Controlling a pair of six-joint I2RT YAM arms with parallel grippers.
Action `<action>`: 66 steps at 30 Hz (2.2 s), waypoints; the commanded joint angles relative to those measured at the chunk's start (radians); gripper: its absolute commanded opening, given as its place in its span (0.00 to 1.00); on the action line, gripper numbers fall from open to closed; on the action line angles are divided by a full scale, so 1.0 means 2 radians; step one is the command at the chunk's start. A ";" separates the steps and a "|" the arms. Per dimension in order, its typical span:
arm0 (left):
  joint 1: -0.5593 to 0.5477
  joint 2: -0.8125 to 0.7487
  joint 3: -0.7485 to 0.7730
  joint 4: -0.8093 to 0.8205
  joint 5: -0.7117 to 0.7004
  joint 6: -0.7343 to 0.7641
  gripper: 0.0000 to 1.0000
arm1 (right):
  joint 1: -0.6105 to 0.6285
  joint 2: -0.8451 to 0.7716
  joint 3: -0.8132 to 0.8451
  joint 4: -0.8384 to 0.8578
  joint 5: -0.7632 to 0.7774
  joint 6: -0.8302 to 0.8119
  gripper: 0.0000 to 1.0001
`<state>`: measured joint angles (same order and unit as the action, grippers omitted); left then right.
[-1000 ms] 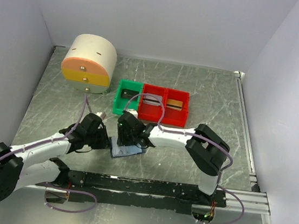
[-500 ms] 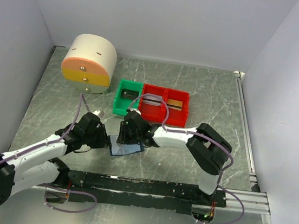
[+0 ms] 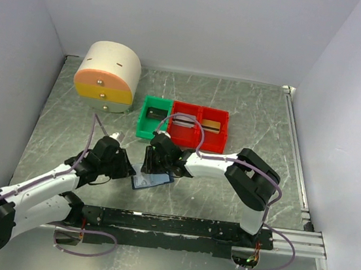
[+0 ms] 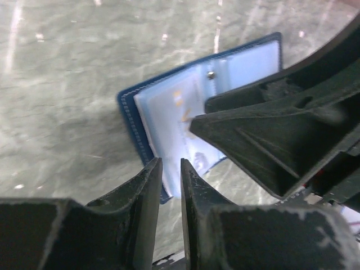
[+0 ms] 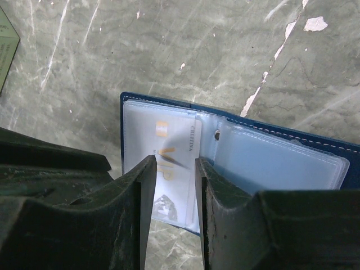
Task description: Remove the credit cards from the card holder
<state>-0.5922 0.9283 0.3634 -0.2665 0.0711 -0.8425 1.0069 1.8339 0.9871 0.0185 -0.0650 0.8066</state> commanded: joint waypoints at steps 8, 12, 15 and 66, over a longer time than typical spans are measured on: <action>-0.004 0.039 -0.008 0.062 0.046 -0.024 0.30 | 0.000 0.020 -0.019 -0.033 0.002 -0.007 0.35; -0.004 0.027 -0.010 0.042 0.027 -0.027 0.32 | 0.000 0.019 -0.019 -0.033 0.002 -0.008 0.35; -0.004 0.013 -0.018 0.041 0.021 -0.032 0.34 | 0.000 0.019 -0.019 -0.033 0.001 -0.008 0.35; -0.010 0.010 -0.068 0.226 0.014 -0.138 0.35 | -0.011 -0.004 -0.049 0.024 -0.051 -0.001 0.36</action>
<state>-0.6064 0.9535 0.2466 0.0330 0.1814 -1.0485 0.9749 1.8133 0.9241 0.1169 -0.1093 0.8001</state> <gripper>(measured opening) 0.350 0.365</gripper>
